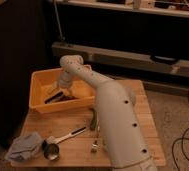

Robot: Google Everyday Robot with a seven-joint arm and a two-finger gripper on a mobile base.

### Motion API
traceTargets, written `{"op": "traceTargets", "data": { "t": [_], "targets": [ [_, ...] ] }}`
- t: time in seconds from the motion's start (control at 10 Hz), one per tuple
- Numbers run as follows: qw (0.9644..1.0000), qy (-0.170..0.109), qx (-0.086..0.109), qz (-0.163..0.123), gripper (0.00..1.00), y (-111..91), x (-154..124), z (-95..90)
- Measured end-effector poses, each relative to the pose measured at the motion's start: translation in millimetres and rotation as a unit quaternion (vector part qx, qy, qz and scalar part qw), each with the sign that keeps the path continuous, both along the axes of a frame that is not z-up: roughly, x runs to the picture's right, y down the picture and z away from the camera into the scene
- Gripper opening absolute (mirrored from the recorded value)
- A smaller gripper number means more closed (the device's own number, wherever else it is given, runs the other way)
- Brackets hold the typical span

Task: Place eraser in metal cup

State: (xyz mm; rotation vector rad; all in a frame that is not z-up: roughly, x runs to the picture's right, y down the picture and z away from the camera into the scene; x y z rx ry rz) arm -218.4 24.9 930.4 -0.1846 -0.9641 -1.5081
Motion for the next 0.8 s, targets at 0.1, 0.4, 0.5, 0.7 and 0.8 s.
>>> {"op": "traceTargets", "data": {
  "t": [0.1,0.4,0.5,0.7,0.8],
  "targets": [
    [0.9999,-0.011,-0.003,0.002,0.7,0,-5,-0.6],
    [0.9995,-0.027,-0.016,-0.005,0.4,3,-18,0.8],
    [0.9992,-0.03,-0.024,-0.01,0.3,4,-26,0.7],
    [0.9988,-0.028,-0.037,-0.019,0.12,3,-36,0.9],
    [0.9984,-0.026,-0.043,-0.025,0.02,3,-41,0.1]
  ]
}}
